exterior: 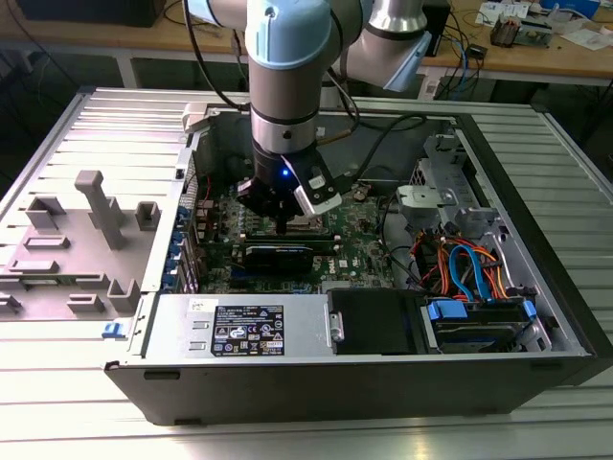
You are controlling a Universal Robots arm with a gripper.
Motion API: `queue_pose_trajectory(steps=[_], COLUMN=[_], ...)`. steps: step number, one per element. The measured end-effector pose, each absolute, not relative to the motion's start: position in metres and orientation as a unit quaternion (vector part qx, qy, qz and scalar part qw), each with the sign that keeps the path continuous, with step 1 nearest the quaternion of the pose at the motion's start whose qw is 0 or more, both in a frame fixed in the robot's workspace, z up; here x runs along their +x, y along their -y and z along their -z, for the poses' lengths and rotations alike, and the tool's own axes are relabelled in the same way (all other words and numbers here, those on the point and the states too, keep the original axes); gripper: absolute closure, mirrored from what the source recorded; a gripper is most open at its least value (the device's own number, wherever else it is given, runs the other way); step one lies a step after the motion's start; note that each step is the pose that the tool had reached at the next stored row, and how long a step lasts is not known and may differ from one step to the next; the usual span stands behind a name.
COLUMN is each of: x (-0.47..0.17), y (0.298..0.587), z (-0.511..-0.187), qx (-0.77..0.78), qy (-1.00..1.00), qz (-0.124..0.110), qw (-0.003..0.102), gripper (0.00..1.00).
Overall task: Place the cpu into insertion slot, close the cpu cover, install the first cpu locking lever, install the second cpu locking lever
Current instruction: 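Install the second cpu locking lever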
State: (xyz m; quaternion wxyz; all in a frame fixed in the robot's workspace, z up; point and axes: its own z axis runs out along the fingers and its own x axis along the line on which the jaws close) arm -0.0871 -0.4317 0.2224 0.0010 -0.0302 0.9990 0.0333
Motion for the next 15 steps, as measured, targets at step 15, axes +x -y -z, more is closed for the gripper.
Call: queue_pose_trajectory(steps=[15], x=[-0.0984], y=[0.4334], z=[-0.2198], qx=[-0.055], qy=[-0.998], qz=[-0.034], qw=[0.000], gripper=[0.89])
